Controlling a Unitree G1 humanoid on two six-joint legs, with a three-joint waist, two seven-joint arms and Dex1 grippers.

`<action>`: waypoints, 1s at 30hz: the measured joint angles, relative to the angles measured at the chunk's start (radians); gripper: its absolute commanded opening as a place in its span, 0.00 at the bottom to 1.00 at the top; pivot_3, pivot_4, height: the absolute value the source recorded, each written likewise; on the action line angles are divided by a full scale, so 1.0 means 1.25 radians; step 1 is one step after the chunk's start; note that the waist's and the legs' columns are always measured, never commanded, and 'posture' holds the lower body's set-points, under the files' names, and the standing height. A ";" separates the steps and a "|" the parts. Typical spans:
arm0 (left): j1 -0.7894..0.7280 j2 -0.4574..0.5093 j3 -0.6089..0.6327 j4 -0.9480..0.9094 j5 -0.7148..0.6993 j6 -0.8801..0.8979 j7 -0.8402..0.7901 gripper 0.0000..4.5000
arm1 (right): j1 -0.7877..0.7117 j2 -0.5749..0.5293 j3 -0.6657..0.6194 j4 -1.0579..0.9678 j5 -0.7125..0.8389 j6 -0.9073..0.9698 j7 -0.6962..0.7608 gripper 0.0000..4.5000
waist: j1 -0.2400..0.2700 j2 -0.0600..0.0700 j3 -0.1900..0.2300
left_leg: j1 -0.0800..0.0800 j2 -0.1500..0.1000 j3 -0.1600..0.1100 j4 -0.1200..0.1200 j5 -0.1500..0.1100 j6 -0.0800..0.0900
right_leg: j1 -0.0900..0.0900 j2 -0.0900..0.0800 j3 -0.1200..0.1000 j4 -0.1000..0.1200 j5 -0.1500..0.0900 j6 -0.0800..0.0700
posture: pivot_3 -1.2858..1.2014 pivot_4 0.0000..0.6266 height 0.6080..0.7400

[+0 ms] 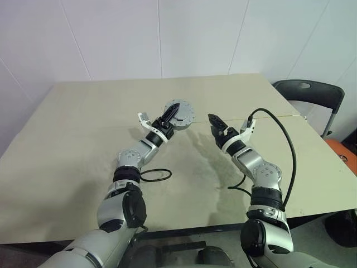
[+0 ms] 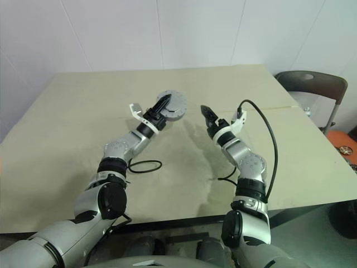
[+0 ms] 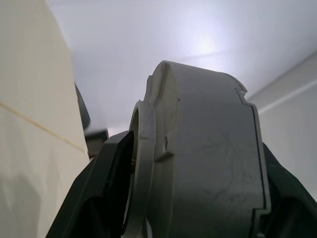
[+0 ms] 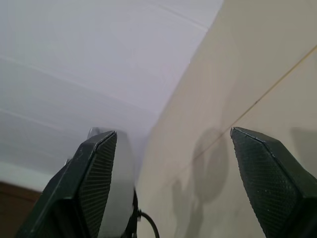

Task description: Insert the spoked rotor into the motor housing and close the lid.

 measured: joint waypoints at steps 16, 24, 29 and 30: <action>-0.030 0.045 0.068 0.067 -0.005 -0.203 0.080 0.50 | 0.005 -0.005 0.026 -0.002 -0.010 0.000 0.011 0.86 | -0.002 0.000 0.000 | 0.000 0.000 0.000 0.000 0.000 0.000 | 0.000 0.000 0.000 0.001 0.000 0.000 | 0.52 0.00 1.00; -0.027 0.118 0.114 0.102 0.023 -0.421 0.200 0.50 | 0.006 -0.012 0.047 -0.002 -0.021 0.001 0.023 0.86 | 0.004 -0.001 0.000 | 0.000 0.000 0.000 0.001 0.000 0.000 | 0.000 0.000 0.000 0.001 0.000 0.000 | 0.52 0.00 1.00; 0.002 0.144 0.114 0.121 0.058 -0.502 0.252 0.50 | 0.006 -0.015 0.055 -0.002 -0.029 0.001 0.028 0.86 | 0.004 -0.002 0.000 | 0.000 0.000 0.000 0.001 0.000 0.000 | 0.000 0.000 0.000 0.001 0.000 0.000 | 0.52 0.00 1.00; 0.013 0.148 0.113 0.122 0.067 -0.507 0.255 0.50 | 0.006 -0.017 0.055 -0.002 -0.030 0.001 0.030 0.86 | 0.004 -0.002 0.000 | 0.000 0.000 0.000 0.001 0.000 0.000 | 0.000 0.000 0.000 0.001 0.000 0.000 | 0.52 0.00 1.00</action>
